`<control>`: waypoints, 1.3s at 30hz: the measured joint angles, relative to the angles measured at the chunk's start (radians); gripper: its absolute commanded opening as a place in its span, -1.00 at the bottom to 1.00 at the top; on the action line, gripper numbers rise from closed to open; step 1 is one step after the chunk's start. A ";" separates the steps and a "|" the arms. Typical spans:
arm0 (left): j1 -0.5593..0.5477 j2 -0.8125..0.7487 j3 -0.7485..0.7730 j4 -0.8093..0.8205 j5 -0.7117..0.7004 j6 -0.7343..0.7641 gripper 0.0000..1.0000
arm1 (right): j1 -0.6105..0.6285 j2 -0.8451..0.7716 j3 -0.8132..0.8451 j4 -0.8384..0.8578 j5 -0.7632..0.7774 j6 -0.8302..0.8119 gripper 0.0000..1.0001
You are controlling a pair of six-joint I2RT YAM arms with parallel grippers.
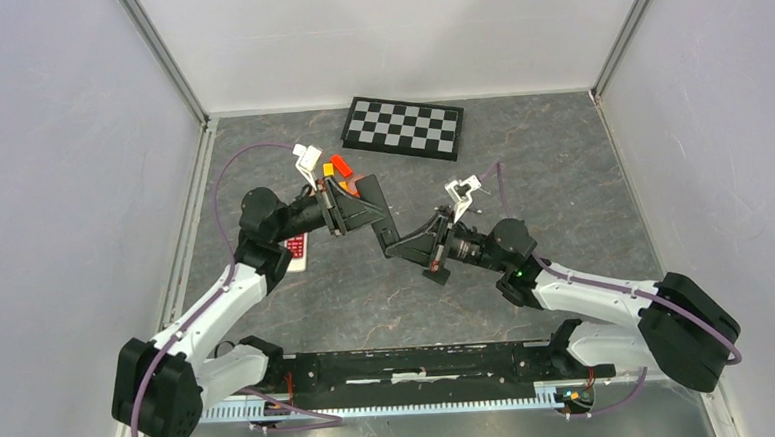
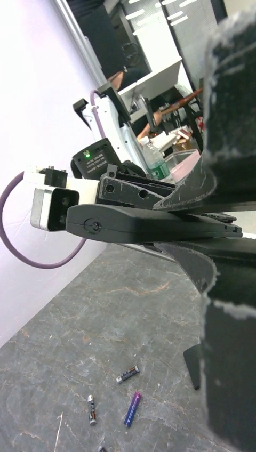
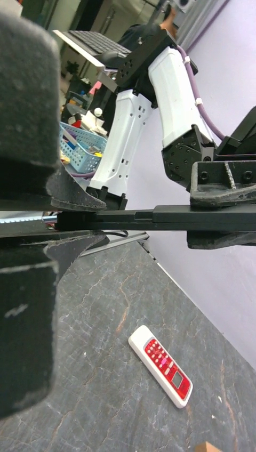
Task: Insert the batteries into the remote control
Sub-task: Adjust the remote control, then pick up the battery from the center of the board.
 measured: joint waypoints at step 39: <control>0.000 0.005 0.015 -0.581 -0.408 0.262 -0.96 | -0.171 0.375 0.481 -1.124 0.707 -0.607 -0.09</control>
